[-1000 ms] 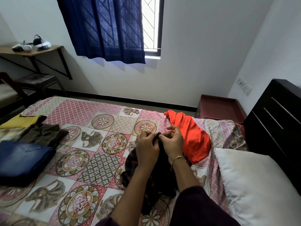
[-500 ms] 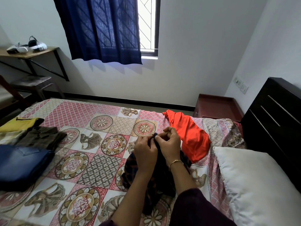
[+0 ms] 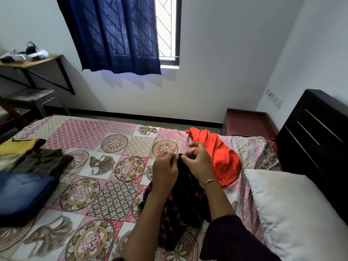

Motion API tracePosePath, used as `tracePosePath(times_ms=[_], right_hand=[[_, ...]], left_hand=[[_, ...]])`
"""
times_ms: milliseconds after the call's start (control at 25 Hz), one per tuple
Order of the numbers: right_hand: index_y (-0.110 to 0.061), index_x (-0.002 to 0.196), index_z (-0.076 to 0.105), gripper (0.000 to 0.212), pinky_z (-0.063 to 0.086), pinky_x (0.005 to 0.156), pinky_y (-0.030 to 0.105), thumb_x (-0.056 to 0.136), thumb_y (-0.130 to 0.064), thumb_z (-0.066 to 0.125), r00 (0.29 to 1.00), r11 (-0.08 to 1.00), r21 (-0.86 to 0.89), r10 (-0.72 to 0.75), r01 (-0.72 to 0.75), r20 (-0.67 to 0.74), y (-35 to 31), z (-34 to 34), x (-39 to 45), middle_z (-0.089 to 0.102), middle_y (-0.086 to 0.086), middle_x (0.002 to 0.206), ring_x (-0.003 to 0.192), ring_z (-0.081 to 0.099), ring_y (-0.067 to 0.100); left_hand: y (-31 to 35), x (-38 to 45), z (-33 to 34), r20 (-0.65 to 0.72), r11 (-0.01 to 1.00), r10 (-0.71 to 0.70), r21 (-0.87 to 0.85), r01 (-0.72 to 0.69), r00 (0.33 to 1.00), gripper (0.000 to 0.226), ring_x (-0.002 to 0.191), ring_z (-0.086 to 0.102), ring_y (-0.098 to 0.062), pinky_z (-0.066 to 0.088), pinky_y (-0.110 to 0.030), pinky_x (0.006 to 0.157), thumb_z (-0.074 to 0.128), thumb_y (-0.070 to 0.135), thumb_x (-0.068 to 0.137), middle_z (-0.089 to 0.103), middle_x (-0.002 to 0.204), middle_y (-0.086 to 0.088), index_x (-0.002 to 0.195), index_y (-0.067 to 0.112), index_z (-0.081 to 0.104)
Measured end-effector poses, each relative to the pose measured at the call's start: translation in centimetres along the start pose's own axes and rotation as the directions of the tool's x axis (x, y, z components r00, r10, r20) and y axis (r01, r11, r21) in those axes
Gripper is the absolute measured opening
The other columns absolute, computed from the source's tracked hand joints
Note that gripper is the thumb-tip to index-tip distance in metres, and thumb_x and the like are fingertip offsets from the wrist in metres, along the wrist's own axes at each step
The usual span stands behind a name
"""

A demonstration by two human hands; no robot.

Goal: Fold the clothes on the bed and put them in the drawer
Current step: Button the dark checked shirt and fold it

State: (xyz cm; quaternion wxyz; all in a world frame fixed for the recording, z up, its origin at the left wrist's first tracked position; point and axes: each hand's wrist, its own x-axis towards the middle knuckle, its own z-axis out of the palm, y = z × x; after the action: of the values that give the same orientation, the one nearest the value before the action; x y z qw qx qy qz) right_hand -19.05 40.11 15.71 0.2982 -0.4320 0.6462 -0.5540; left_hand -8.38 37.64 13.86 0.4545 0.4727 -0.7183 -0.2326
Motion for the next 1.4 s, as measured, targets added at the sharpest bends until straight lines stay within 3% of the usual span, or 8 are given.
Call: tracePosePath(times_ms=[480,680,760,840,880,1120,1280,1400], right_hand=[[-0.014,0.094,0.039,0.029,0.037,0.070,0.019,0.082,0.002,0.061,0.997,0.967,-0.253,-0.031,0.010,-0.077,-0.9,3.1,0.8,0.051,-0.006,0.068,0.074,0.052,0.016],[-0.014,0.090,0.041,0.029,0.044,0.070,0.022,0.081,0.002,0.062,0.993,0.952,-0.299,-0.095,0.068,-0.075,-0.7,3.0,1.3,0.049,-0.010,0.065,0.070,0.054,0.015],[-0.014,0.089,0.043,0.028,0.044,0.064,0.012,0.081,0.002,0.065,0.988,0.973,-0.215,-0.112,0.088,-0.103,-0.4,2.7,1.3,0.053,-0.006,0.068,0.066,0.055,0.011],[-0.014,0.085,0.050,0.023,0.043,0.063,0.006,0.081,0.001,0.067,0.983,0.984,-0.135,-0.133,0.116,-0.128,0.1,2.8,1.2,0.057,-0.003,0.072,0.065,0.055,0.004],[-0.015,0.081,0.054,0.019,0.044,0.066,0.006,0.081,0.000,0.067,0.981,0.988,-0.094,-0.133,0.120,-0.141,0.5,2.9,1.1,0.060,-0.004,0.072,0.067,0.057,0.004],[-0.018,0.077,0.066,0.020,0.055,0.071,0.027,0.084,0.001,0.064,0.991,0.926,0.368,0.117,-0.083,-0.069,1.8,2.6,1.2,0.070,0.003,0.077,0.074,0.065,0.016],[-0.012,0.079,0.064,0.018,0.052,0.065,0.024,0.085,0.004,0.059,0.983,0.873,0.463,0.182,-0.152,-0.020,2.0,2.8,0.9,0.067,0.006,0.075,0.069,0.062,0.016],[-0.012,0.075,0.065,0.017,0.052,0.065,0.028,0.082,0.003,0.062,0.978,0.875,0.455,0.206,-0.166,-0.039,2.1,2.9,0.9,0.066,0.008,0.072,0.066,0.061,0.019]], left_hand=[[-1.9,1.4,0.8,-0.131,0.907,0.315,0.332,-0.258,0.940,0.028,0.051,0.053,-0.025,0.041,-0.028,0.044,0.046,0.016,0.084,0.055,0.069,-0.012,0.065,0.000,0.058],[-1.4,2.8,1.0,0.067,0.963,-0.251,-0.087,0.257,0.966,0.016,0.074,0.052,-0.025,0.034,-0.025,0.059,0.050,0.006,0.093,0.055,0.078,-0.010,0.083,-0.003,0.059],[-1.2,3.3,0.9,0.327,0.648,-0.499,-0.474,0.596,0.803,0.018,0.077,0.059,-0.027,0.048,-0.033,0.069,0.049,0.010,0.095,0.062,0.079,-0.014,0.085,0.001,0.062],[-1.0,3.4,0.8,0.499,0.295,-0.551,-0.633,0.716,0.669,0.020,0.078,0.062,-0.028,0.052,-0.038,0.076,0.047,0.012,0.097,0.065,0.082,-0.016,0.094,0.000,0.063],[-1.0,3.5,0.9,0.522,0.253,-0.547,-0.642,0.724,0.654,0.021,0.078,0.063,-0.027,0.052,-0.038,0.076,0.047,0.013,0.097,0.066,0.083,-0.015,0.098,-0.001,0.063],[-1.1,3.8,0.3,0.510,0.414,-0.443,-0.613,0.673,0.737,0.017,0.081,0.062,-0.027,0.052,-0.038,0.079,0.051,0.011,0.096,0.065,0.084,-0.014,0.090,0.004,0.065],[-1.4,3.7,0.3,0.355,0.818,-0.332,-0.353,0.454,0.874,0.017,0.085,0.066,-0.027,0.054,-0.040,0.080,0.054,0.011,0.093,0.069,0.086,-0.013,0.086,0.007,0.069],[-1.9,3.5,-0.2,0.387,0.875,-0.247,-0.305,0.376,0.889,0.014,0.081,0.066,-0.024,0.054,-0.038,0.075,0.058,0.013,0.091,0.070,0.085,-0.012,0.089,0.005,0.070]])
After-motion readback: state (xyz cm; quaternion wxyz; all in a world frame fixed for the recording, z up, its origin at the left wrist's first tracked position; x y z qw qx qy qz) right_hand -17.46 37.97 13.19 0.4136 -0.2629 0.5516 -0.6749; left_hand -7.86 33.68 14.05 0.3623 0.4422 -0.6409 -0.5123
